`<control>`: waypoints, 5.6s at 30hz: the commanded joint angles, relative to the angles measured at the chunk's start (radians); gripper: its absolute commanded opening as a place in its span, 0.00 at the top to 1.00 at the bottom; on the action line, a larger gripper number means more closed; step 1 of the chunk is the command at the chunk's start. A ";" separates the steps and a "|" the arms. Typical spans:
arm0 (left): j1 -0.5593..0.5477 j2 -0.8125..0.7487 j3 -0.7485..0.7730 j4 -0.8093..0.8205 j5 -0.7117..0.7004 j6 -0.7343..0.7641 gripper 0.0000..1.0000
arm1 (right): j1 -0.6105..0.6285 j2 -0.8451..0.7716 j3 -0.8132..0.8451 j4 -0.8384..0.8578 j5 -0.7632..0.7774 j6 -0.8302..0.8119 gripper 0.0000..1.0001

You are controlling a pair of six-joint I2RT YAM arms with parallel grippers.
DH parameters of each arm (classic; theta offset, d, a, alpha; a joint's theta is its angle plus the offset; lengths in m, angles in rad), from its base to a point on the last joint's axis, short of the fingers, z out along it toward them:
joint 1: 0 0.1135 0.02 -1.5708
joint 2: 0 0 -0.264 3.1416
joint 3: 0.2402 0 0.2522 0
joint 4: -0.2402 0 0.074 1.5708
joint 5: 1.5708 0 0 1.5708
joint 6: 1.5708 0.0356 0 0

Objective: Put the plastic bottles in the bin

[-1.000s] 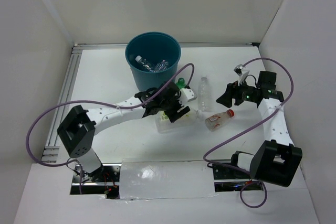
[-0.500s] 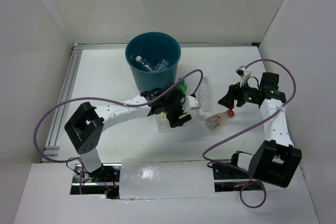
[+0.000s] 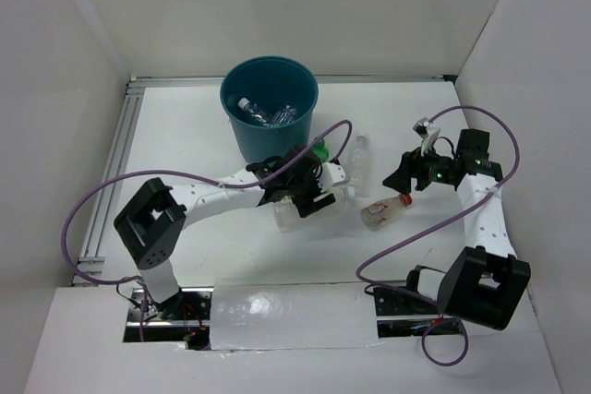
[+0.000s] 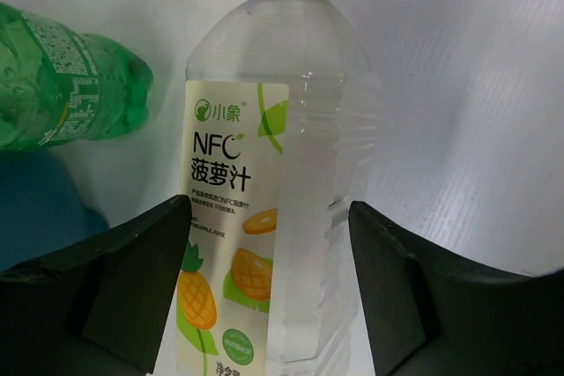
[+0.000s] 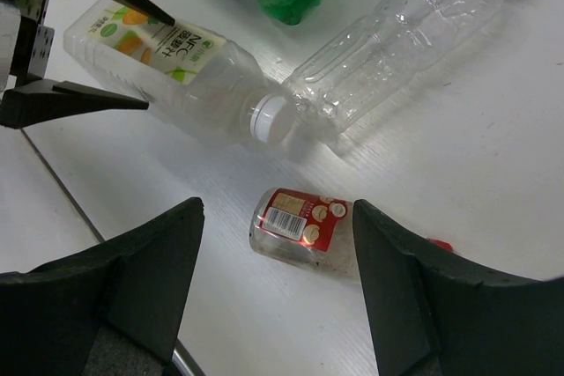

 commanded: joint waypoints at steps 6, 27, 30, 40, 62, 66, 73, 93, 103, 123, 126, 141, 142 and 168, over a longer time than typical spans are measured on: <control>-0.005 0.020 -0.007 0.000 -0.038 0.029 0.16 | -0.006 -0.004 -0.011 -0.029 -0.038 -0.014 0.25; -0.131 -0.123 -0.112 0.003 -0.036 -0.074 0.17 | -0.016 0.006 -0.013 -0.031 -0.048 -0.033 0.25; -0.140 -0.144 -0.112 0.014 -0.084 -0.084 0.17 | -0.016 -0.003 -0.013 -0.031 -0.048 -0.033 0.23; -0.140 -0.131 -0.063 -0.032 -0.079 -0.066 0.01 | -0.016 -0.012 -0.022 -0.040 -0.048 -0.033 0.23; -0.131 -0.006 -0.054 -0.030 0.010 -0.106 0.11 | -0.016 -0.032 -0.013 -0.049 -0.057 -0.051 0.23; -0.131 -0.006 -0.063 -0.030 0.010 -0.106 0.24 | -0.016 -0.032 -0.013 -0.049 -0.057 -0.051 0.23; -0.122 -0.035 -0.054 -0.040 0.039 -0.156 0.96 | -0.025 -0.032 -0.013 -0.049 -0.057 -0.051 0.23; -0.122 -0.463 0.250 -0.012 -0.047 -0.247 1.00 | -0.089 0.002 0.025 -0.107 -0.123 -0.097 0.84; 0.128 -0.424 0.235 0.463 -0.377 -0.242 1.00 | -0.089 -0.007 0.016 -0.130 -0.111 -0.140 0.82; 0.302 -0.190 0.394 0.402 -0.550 -0.310 0.00 | 0.122 0.192 0.071 0.248 0.099 0.506 0.24; 0.236 -0.265 0.350 0.431 -0.559 -0.243 0.00 | 0.187 0.294 0.116 0.342 0.221 0.684 0.24; 0.037 -0.593 0.056 0.361 -0.582 -0.317 0.00 | 0.342 0.612 0.235 0.521 0.498 1.048 0.00; 0.007 -0.594 0.025 0.344 -0.582 -0.317 0.00 | 0.342 0.629 0.236 0.522 0.515 1.049 0.00; -0.243 -1.058 -0.624 -0.001 -0.681 -0.916 0.02 | 0.329 0.551 0.873 0.392 0.311 0.716 0.83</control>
